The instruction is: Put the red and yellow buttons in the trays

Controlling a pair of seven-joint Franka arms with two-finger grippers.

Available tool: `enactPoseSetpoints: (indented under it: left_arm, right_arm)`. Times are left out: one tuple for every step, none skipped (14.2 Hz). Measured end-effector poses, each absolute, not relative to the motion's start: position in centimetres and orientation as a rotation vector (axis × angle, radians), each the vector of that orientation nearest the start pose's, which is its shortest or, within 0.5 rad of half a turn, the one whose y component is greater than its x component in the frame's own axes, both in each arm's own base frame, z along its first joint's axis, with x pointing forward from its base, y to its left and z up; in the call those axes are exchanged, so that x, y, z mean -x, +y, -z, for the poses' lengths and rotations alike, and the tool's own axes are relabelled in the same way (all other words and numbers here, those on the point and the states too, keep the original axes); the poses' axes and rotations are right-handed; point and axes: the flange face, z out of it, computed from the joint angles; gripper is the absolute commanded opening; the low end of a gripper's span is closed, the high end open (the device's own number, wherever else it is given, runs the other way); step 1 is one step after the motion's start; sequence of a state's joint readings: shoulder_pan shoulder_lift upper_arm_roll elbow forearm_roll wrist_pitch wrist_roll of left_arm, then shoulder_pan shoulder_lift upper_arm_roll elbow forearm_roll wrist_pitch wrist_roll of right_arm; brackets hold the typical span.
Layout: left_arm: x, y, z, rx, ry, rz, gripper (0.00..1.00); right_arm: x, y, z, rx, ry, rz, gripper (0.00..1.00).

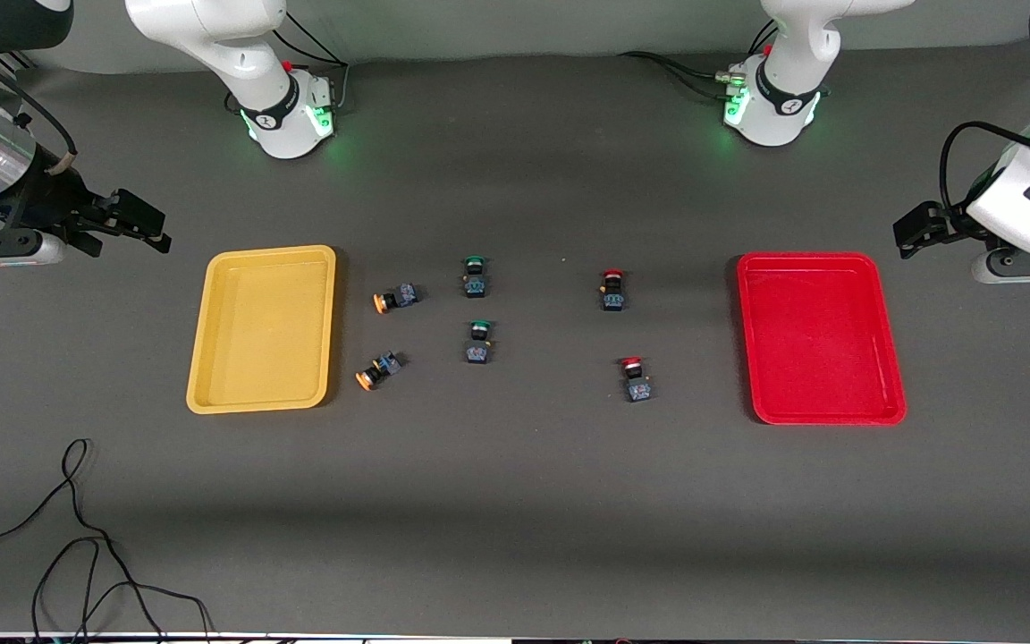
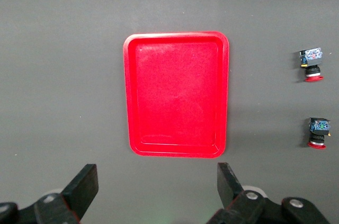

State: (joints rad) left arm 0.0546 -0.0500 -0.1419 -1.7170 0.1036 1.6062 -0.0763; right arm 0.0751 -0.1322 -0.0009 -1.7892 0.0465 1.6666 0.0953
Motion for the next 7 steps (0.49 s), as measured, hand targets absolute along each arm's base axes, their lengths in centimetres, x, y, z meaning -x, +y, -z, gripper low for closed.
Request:
enactPoseSetpoints:
  left_arm:
    - [-53.7,-3.8,-58.6,3.025,0.026,-0.079,1.00]
    - [-53.7,-3.8,-58.6,3.025,0.027,-0.079,1.00]
    - [-53.7,-3.9,-58.6,3.025,0.028,-0.079,1.00]
    - [-53.8,-3.9,-58.5,3.025,0.030,-0.082,1.00]
    - [-53.9,-4.0,-58.3,3.026,0.034,-0.087,1.00]
    - [-54.0,-4.3,-58.0,3.026,0.041,-0.096,1.00]
    - [-54.1,-4.7,-57.6,3.026,0.054,-0.105,1.00]
  right_arm:
    - [-51.7,4.3,-60.0,3.098,0.039,0.009,1.00]
    - [-51.7,4.2,-60.0,3.100,0.038,0.005,1.00]
    - [-51.8,4.2,-59.9,3.102,0.038,0.002,1.00]
    - [-51.8,4.2,-59.8,3.102,0.038,-0.003,1.00]
    - [-51.8,4.3,-59.6,3.103,0.041,-0.017,1.00]
    - [-51.8,4.8,-59.0,3.105,0.068,-0.049,1.00]
    - [-51.9,5.9,-58.2,3.107,0.140,-0.078,1.00]
